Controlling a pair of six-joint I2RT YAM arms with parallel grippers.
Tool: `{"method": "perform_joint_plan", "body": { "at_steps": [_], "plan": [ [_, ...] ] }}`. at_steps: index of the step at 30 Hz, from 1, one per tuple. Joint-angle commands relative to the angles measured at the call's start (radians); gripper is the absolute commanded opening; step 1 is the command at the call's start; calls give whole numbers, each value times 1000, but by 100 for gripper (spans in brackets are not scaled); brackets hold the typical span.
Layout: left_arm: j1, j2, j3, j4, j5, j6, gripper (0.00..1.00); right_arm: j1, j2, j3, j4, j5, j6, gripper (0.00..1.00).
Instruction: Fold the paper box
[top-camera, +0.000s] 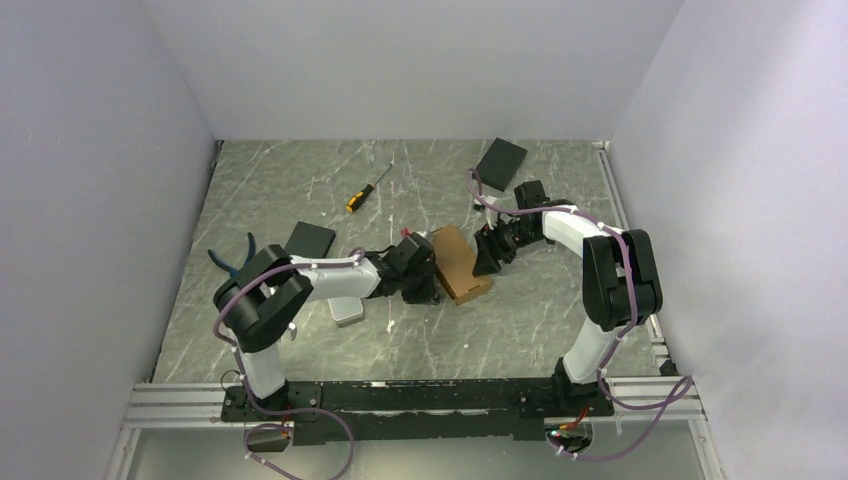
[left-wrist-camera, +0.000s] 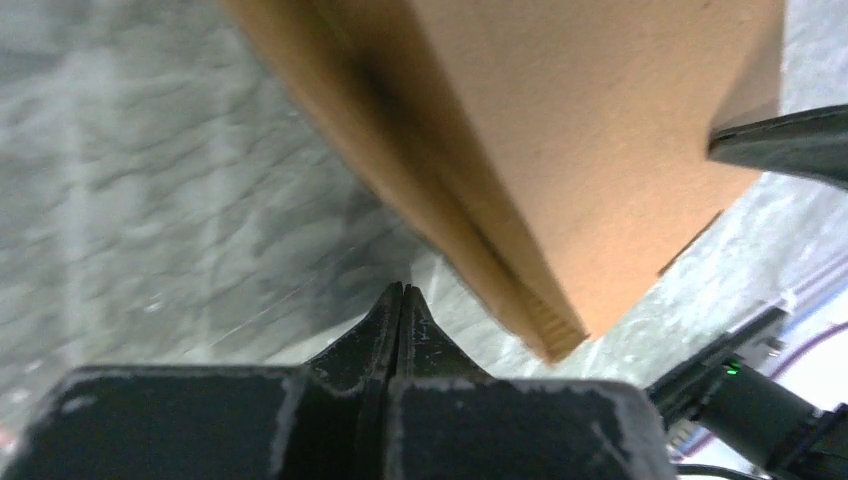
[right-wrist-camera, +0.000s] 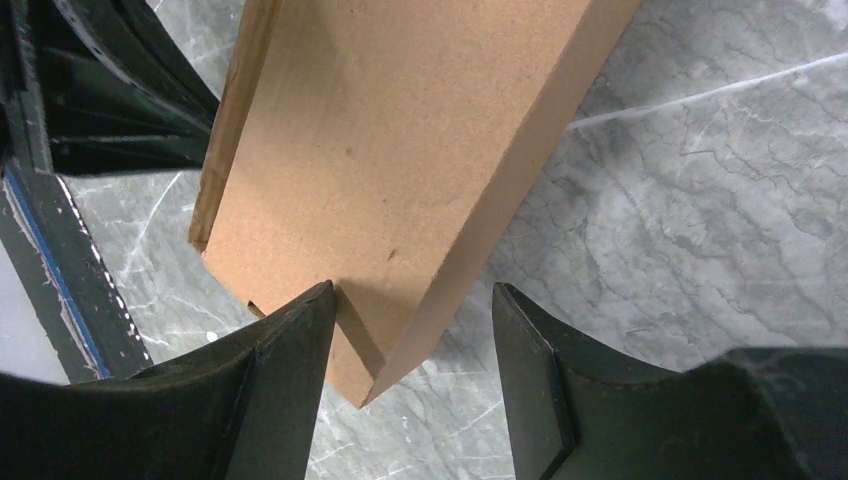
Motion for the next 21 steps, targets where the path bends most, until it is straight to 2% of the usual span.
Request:
{"method": "perform_joint_plan", "body": {
  "at_steps": [1,6,12,16,18,21],
  "plan": [
    [-2,-121,-31,-113,-104,127,5,21,51,-8,15,119,-49,61],
    [20,-224,-162,-47,-157,165,10,21,53,-8,17,121,-47,61],
    [154,-224,-210,29,-130,117,11,23,58,-8,17,122,-47,62],
    [230,-160,-141,57,-120,69,7,25,59,-8,15,122,-49,62],
    [254,-107,-74,19,-116,49,0,25,59,-8,16,122,-49,62],
    [267,-3,51,-51,-81,36,0,26,61,-8,16,122,-50,62]
  ]
}}
